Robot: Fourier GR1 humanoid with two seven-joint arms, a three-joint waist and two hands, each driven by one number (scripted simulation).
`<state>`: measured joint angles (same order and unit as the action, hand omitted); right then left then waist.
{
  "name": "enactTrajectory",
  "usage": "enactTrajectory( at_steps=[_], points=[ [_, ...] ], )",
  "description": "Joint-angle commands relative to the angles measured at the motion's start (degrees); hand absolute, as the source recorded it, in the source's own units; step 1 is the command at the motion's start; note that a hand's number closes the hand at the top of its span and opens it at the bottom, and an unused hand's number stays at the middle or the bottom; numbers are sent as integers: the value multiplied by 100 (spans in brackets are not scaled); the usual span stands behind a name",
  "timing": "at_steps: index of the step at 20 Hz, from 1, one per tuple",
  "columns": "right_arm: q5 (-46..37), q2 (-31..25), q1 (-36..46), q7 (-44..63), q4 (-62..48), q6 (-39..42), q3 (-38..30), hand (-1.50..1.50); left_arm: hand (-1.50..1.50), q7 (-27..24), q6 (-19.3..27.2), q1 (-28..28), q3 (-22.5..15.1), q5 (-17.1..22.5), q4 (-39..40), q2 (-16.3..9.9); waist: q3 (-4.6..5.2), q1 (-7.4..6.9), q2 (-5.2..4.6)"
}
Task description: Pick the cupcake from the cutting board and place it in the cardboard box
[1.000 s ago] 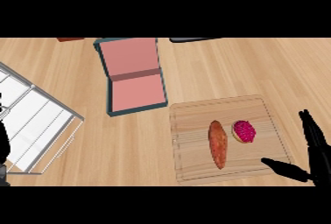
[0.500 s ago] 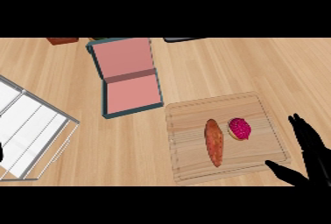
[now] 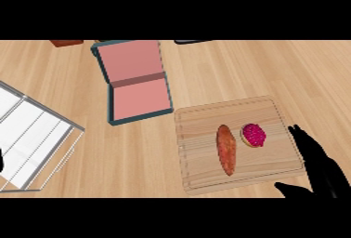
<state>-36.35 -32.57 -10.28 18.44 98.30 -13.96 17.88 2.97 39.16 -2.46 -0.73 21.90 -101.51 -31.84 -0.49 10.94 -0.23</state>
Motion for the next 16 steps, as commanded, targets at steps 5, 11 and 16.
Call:
enactTrajectory(
  at_steps=[5,11,16],
  points=[
    [-175,163,317,1172,498,561,183,-150,0,44,-1525,378,-1508,-244,-122,-312,87,6,-93],
    [-323,361,588,2021,409,957,290,-150,0,-8,-1702,462,-1641,-293,12,-215,80,-246,-124],
    [-434,508,734,2410,500,1092,386,-150,0,141,-1778,696,-1731,-325,15,-241,52,-283,-83]
  ],
)
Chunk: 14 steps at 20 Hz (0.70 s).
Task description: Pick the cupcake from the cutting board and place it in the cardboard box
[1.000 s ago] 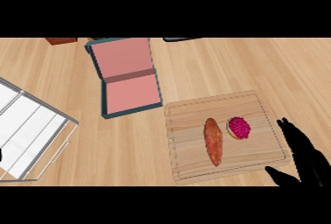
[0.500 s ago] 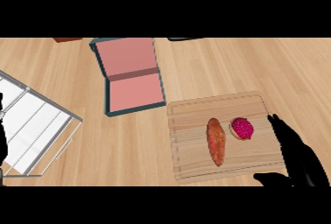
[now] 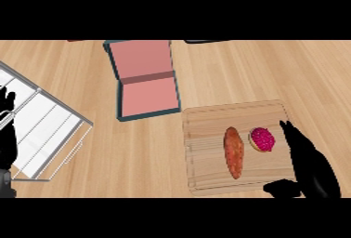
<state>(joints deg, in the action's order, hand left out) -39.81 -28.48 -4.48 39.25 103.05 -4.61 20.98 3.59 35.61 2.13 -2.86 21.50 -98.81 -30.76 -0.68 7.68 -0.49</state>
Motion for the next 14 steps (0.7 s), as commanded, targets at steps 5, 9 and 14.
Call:
enactTrajectory(
  at_steps=[5,9,14],
  points=[
    [-274,136,345,534,184,235,150,-150,0,-42,-1505,309,-1558,-285,63,-181,84,54,-55],
    [-323,233,464,852,90,406,175,-150,0,47,-1558,380,-1646,-306,-36,-213,72,-50,-42],
    [-393,402,409,1030,-59,463,338,-150,0,-25,-1629,415,-1737,-277,-15,-118,69,-95,-37]
  ],
)
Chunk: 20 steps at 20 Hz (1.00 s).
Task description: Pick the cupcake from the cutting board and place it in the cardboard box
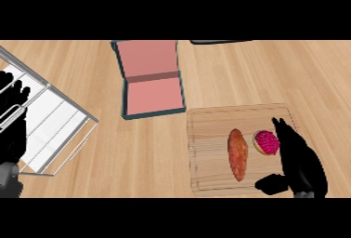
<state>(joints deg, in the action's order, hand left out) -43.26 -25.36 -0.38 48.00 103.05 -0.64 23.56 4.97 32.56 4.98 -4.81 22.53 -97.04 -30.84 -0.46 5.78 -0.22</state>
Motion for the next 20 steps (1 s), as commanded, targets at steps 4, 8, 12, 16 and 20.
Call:
enactTrajectory(
  at_steps=[4,8,12,16,20],
  points=[
    [5,145,190,262,-205,233,51,-150,0,-59,-1397,259,-1568,-324,-148,-158,43,19,-85],
    [-58,331,99,417,-253,217,203,-150,0,-51,-1428,284,-1578,-310,-236,-208,39,-22,-45],
    [-92,358,177,406,-449,211,175,-150,0,57,-1451,430,-1598,-261,-156,-242,32,-31,-62],
    [-163,332,61,432,-485,201,209,-150,0,-96,-1506,377,-1561,-224,60,-211,45,4,-55],
    [-223,209,119,313,-757,237,160,-150,0,-76,-1433,512,-1599,-272,54,-231,36,15,-72]
  ],
)
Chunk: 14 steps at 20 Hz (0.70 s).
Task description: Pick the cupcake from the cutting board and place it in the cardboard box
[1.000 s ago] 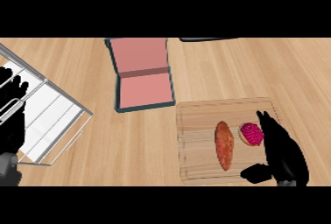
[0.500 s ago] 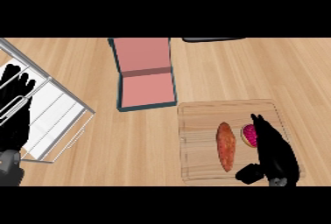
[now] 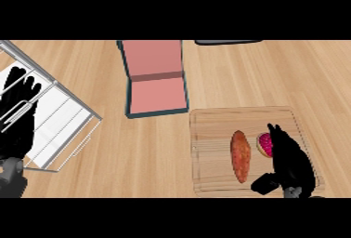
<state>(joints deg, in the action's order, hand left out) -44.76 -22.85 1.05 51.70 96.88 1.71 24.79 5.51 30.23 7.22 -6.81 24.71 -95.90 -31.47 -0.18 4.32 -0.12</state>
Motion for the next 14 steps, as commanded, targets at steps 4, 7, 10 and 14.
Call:
enactTrajectory(
  at_steps=[4,7,10,14],
  points=[
    [27,47,140,-29,-292,23,-96,150,0,-208,-1336,206,-1436,-401,-85,-149,12,92,-89],
    [-80,83,116,-19,-380,51,41,150,0,-82,-1264,258,-1499,-410,-173,-152,5,38,-67],
    [-131,-127,314,-268,-464,63,-67,150,0,-83,-1329,356,-1477,-373,-47,-149,5,63,-96],
    [-492,-71,364,-217,-516,-148,84,150,0,-127,-1242,277,-1602,-466,-112,-69,3,31,-63]
  ],
)
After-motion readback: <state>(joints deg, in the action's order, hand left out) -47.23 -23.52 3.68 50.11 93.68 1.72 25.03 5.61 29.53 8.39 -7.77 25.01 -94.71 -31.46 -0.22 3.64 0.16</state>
